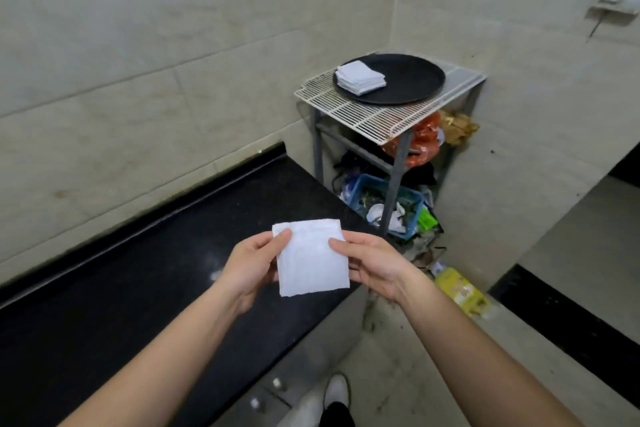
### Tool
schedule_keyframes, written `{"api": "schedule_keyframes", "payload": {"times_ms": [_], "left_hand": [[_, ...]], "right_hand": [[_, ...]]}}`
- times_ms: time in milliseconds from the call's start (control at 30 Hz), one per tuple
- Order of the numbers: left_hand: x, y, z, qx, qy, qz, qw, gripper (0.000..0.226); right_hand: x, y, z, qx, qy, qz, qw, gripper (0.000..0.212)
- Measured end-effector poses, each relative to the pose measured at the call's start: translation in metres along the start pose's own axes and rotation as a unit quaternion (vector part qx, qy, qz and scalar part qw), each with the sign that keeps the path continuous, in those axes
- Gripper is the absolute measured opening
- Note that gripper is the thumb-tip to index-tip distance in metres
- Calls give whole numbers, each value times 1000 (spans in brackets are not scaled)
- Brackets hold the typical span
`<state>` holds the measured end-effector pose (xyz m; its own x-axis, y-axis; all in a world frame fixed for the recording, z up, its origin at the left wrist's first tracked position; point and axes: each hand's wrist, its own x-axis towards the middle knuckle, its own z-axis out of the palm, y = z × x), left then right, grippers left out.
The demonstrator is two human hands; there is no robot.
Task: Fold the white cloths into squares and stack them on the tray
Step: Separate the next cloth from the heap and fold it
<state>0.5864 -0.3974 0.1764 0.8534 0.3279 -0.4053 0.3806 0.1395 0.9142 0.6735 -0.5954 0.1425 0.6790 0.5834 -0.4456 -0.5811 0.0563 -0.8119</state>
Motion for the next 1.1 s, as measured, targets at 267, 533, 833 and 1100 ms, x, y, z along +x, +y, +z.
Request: {"api": "schedule_keyframes", "payload": {"times_ms": [267, 533, 833, 1100], "left_hand": [[142, 100, 114, -62, -54, 1, 997, 31], [245, 196, 204, -63, -64, 43, 995, 19], [364, 225, 272, -65, 66, 37, 995, 38], [415, 264, 268, -122, 180, 57, 974, 32]], "right_hand": [[61, -153, -97, -24, 89, -37, 995, 30], [113, -282, -174, -40, 128, -110, 985, 29], [240, -367, -265, -183, 86, -92, 975, 24], [344, -439, -261, -170, -80, -27, 982, 21]]}}
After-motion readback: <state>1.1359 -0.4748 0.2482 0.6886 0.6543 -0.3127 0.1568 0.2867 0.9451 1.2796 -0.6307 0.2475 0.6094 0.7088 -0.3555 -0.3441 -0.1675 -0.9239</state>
